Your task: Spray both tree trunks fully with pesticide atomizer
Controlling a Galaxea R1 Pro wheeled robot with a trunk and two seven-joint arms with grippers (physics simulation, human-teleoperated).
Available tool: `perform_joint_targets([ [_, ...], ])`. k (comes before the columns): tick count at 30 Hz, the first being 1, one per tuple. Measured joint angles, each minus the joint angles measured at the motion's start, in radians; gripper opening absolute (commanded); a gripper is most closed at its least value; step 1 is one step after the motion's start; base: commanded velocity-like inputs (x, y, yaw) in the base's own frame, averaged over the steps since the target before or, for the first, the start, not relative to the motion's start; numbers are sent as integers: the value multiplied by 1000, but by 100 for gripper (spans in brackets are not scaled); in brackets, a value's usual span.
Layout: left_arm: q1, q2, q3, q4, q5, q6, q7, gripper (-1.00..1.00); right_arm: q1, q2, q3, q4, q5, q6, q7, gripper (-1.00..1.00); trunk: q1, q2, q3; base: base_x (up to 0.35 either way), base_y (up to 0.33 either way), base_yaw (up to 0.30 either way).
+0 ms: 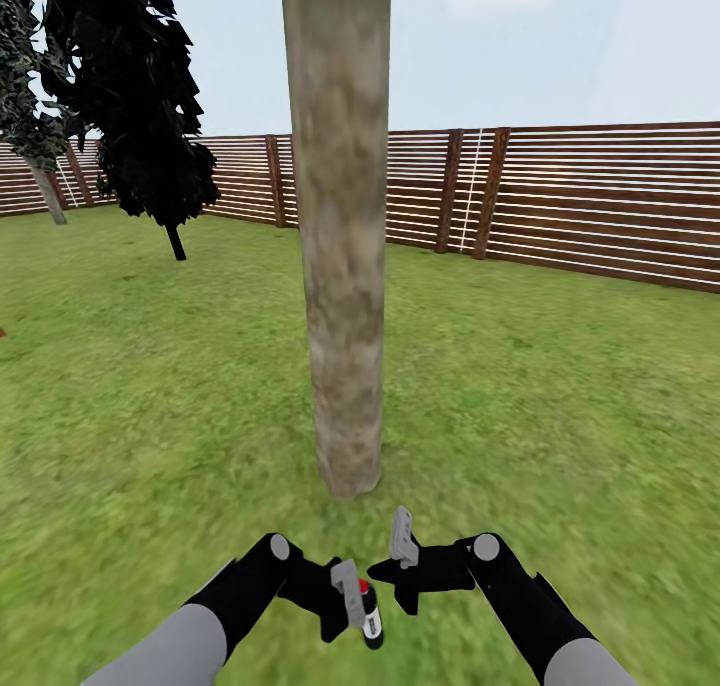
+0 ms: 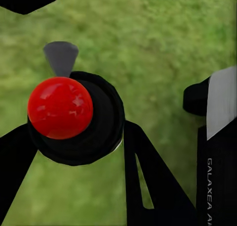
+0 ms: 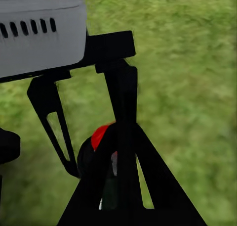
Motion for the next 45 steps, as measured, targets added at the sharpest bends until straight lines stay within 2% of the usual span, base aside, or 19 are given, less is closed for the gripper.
perform_joint_targets([
  [21, -1, 1, 3, -27, 19, 0, -9, -100, 0, 0, 0, 0, 0, 0, 0, -100, 0, 0, 0, 0, 0, 0],
  [28, 1, 11, -2, -12, 9, 1, -5, -100, 0, 0, 0, 0, 0, 0, 0, -100, 0, 0, 0, 0, 0, 0],
  [29, 2, 20, -4, -10, 7, 3, -3, -100, 0, 0, 0, 0, 0, 0, 0, -100, 0, 0, 0, 0, 0, 0],
  [32, 4, 87, -8, -9, 2, 6, -2, -100, 0, -3, 0, 1, 0, 0, 0, -100, 0, 0, 0, 0, 0, 0],
  [36, 3, 155, -5, -11, 3, 16, 3, -100, 0, -9, -1, 7, 1, -1, 0, -100, 0, 0, 0, 0, 0, 0],
  [37, 8, 176, -2, -17, 2, 21, 4, -100, 0, -24, -5, 14, 2, -2, -3, -100, 0, 0, 0, 0, 0, 0],
  [38, 11, 191, 3, -19, 3, 53, 4, -100, 0, -48, -8, 48, 2, -3, -11, -100, 0, 0, 0, 0, 0, 0],
  [39, 12, 212, 32, -20, 8, 216, 41, -100, 0, -79, -12, 133, 0, -3, -114, -100, 0, 0, 0, 0, 0, 0],
  [40, 14, 212, 126, -15, 22, 280, 118, -100, 0, -86, -29, 192, -4, -4, -250, -100, 0, 0, 0, 0, 0, 0],
  [42, 15, 203, 269, -3, 36, 309, 220, -100, 1, -88, -82, 298, -5, -4, -399, -100, 0, 0, 0, 0, 0, 0],
  [43, 15, 198, 306, 10, 40, 313, 240, -100, 2, -89, -112, 343, -6, -5, -438, 100, 0, 0, 0, 0, 0, 0],
  [44, 16, 194, 341, 35, 46, 316, 257, -100, 2, -89, -159, 407, -5, -6, -495, 100, 0, 0, 0, 0, 0, 0],
  [45, 17, 192, 357, 50, 54, 315, 265, -100, 2, -92, -193, 453, -6, -7, -540, 100, 0, 0, 0, 0, 0, 0],
])
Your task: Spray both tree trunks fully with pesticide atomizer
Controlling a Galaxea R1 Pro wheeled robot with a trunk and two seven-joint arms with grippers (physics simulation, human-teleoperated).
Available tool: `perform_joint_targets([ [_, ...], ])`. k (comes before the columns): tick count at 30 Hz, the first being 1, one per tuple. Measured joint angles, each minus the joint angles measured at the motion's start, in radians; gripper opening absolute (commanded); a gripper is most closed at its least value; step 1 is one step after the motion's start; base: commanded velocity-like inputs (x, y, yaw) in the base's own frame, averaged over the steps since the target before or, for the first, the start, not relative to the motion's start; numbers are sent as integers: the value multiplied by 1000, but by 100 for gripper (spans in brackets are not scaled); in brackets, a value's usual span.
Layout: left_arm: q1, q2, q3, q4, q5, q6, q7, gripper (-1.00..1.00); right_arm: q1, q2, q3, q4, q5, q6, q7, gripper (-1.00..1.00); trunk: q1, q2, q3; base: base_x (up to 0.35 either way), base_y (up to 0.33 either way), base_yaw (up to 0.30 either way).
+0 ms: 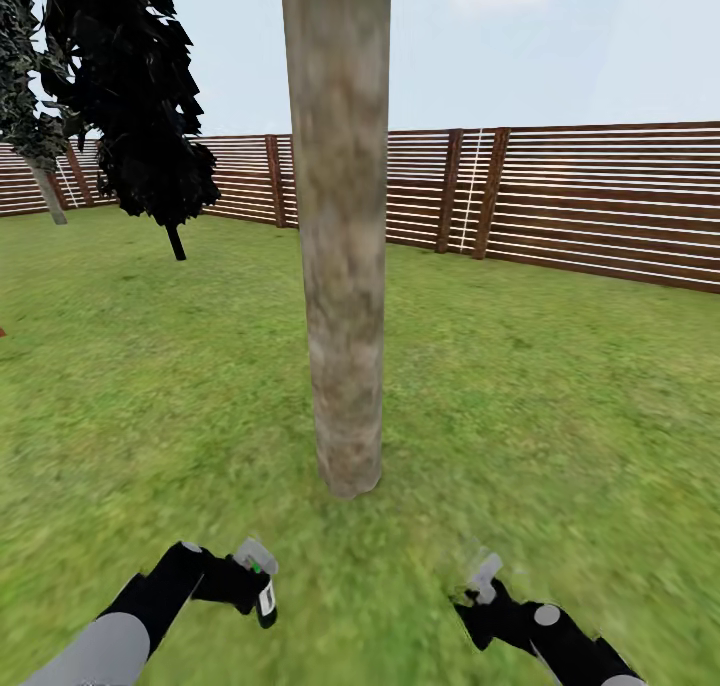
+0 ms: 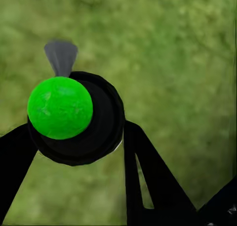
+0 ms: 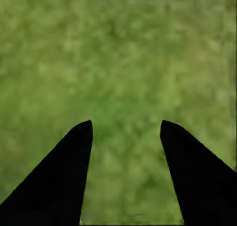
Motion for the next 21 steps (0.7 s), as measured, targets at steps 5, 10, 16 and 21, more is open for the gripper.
perform_joint_targets([
  [5, 10, -6, 63, 36, 246, -79, 194, -100, 14, -44, -259, 148, -3, -64, -191, 100, 0, 0, 0, 0, 0, 0],
  [10, 27, -47, 69, 47, 306, -169, 429, -100, 50, -135, -616, 155, -62, -130, -205, 100, 0, 0, 0, 0, 0, 0],
  [16, 31, -113, 64, 84, 320, -159, 491, -100, 54, -134, -727, 158, -21, -135, -198, 100, 0, 0, 0, 0, 0, 0],
  [21, 31, -114, 61, 95, 317, -110, 496, -100, 54, -133, -728, 159, -8, -135, -198, 100, 0, 0, 0, 0, 0, -2],
])
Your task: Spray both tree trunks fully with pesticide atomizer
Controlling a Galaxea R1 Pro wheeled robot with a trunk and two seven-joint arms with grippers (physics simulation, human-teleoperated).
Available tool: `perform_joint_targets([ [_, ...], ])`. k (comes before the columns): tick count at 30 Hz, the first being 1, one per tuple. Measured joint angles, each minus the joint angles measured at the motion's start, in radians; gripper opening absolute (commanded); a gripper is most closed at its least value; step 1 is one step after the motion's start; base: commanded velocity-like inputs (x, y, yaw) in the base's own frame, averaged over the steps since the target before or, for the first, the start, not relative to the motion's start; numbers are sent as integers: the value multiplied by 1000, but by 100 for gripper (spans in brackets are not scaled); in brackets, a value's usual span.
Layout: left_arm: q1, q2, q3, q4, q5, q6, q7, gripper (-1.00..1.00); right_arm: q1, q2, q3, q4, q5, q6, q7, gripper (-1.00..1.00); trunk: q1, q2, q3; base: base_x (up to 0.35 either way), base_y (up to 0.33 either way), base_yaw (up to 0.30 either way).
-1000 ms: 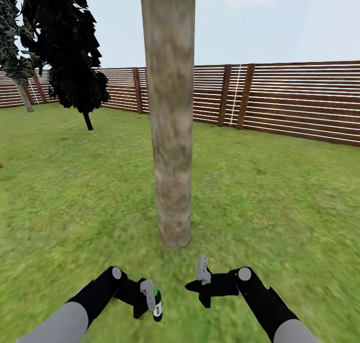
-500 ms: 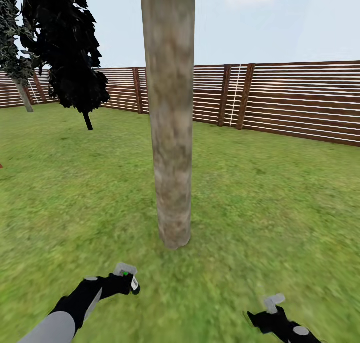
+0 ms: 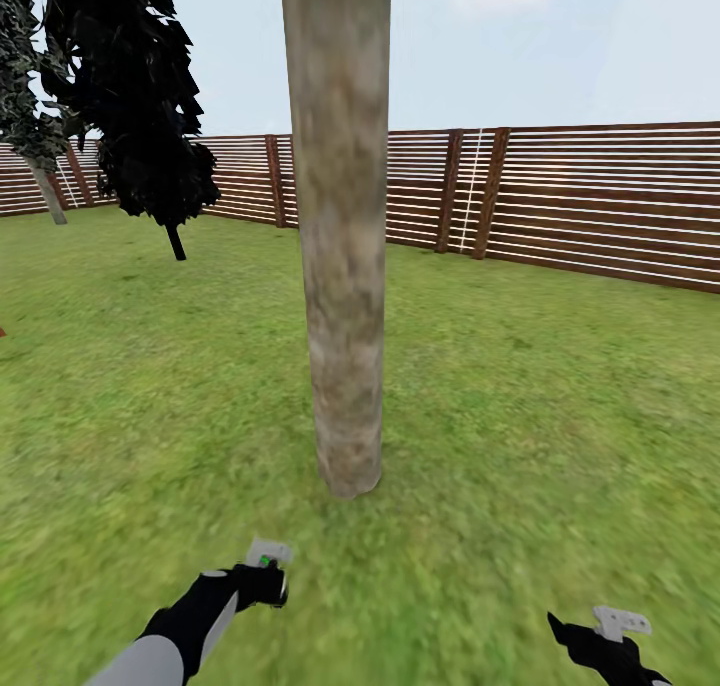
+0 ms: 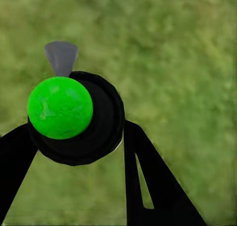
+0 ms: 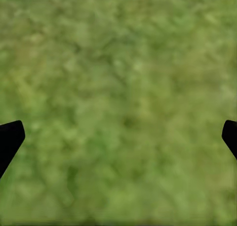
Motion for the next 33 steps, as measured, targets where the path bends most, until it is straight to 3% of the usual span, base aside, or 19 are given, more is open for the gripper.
perform_joint_targets([
  [7, -16, 1, -1, -12, -3, 211, 16, -100, 0, 2, 0, 1, -1, 0, 0, 100, 0, 0, 0, 0, 0, -221],
  [8, -19, -4, 0, -13, -4, 273, 46, -100, 0, 2, 0, 1, -1, 0, 0, 100, 0, 0, 0, 0, 0, -278],
  [11, -49, -26, 1, -14, 3, 325, 122, -100, 0, 2, 0, 1, 0, 0, 0, 100, 0, 0, 0, 0, 0, -280],
  [14, -74, -36, 2, -14, 3, 380, 151, -100, 0, 2, 0, 1, 0, 0, 0, 100, 0, 0, 0, 0, 0, -280],
  [21, -142, -43, 6, -14, 13, 407, 159, -100, 1, 2, 0, 1, 1, 0, 0, 100, 0, 0, 0, 0, 0, -267],
  [28, -151, -43, 11, -13, 6, 409, 159, -100, 2, 3, 0, 0, 1, 0, 0, 100, 0, 0, 0, 0, 0, -25],
  [30, -192, -50, 14, -14, 10, 444, 160, -100, 2, 3, 0, 1, 1, 0, -1, 100, 0, 0, 0, 0, 0, 0],
  [33, -208, -51, 17, -13, 9, 459, 160, -100, 1, 3, 0, 1, 1, 0, -2, 100, 0, 0, 0, 0, 0, 0],
])
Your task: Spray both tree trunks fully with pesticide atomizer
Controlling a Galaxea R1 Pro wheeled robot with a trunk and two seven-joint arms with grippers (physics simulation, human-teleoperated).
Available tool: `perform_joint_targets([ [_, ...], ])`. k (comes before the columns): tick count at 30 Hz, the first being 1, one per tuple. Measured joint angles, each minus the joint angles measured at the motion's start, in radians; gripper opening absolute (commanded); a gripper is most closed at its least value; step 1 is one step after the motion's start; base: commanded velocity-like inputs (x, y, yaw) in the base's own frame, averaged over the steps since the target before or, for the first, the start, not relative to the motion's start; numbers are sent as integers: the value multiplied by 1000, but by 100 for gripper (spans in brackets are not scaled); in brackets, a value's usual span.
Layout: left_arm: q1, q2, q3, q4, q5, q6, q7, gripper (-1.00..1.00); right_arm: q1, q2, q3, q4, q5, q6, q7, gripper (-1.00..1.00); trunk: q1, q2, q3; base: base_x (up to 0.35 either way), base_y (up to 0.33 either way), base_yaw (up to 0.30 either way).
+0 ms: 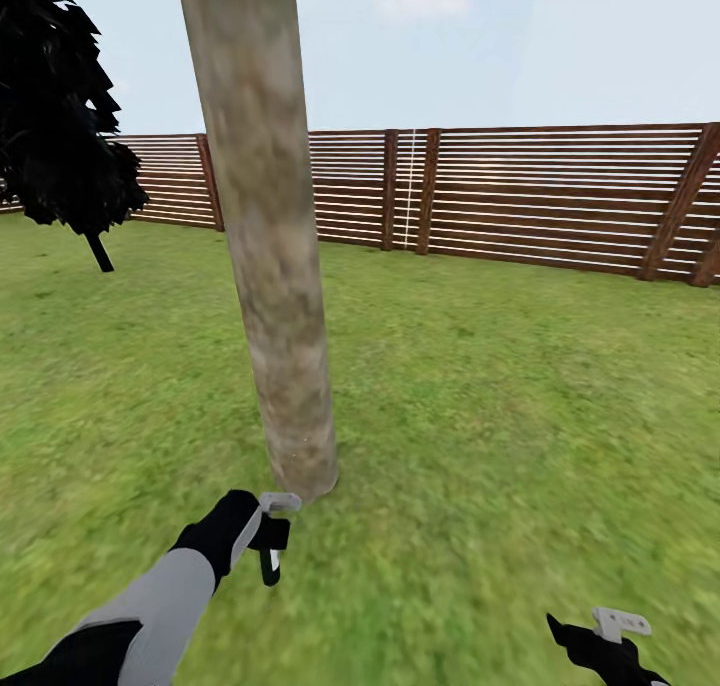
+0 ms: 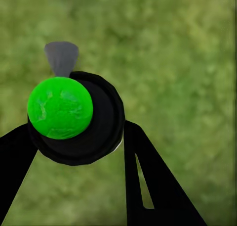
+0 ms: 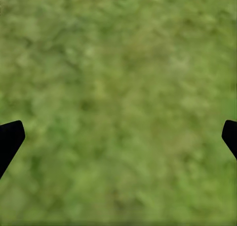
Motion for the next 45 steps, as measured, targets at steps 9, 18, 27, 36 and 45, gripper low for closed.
perform_joint_targets([
  [9, 12, 17, -7, 8, -8, -2, 0, -100, 0, 0, 0, 0, 0, 0, 0, 100, 0, 0, 0, 57, 92, -140],
  [18, 14, -28, -12, 1, 10, -10, -3, -100, 0, 0, -1, 0, 0, 0, -2, 100, 0, 0, 0, 20, 30, -28],
  [27, 11, 76, -9, -2, -15, -7, -3, -100, 0, 1, -1, 2, 0, 0, -2, 100, 0, 0, 0, 0, 0, 0],
  [36, 12, 93, -16, -1, -5, -9, -4, -100, 0, 0, -2, 1, 0, 0, -2, 100, 0, 0, 0, 0, 139, 0],
  [45, 2, 13, -66, -1, -10, -2, -6, -100, 0, 6, 0, 0, 2, -1, -2, 100, 0, 0, 0, 0, 10, 0],
])
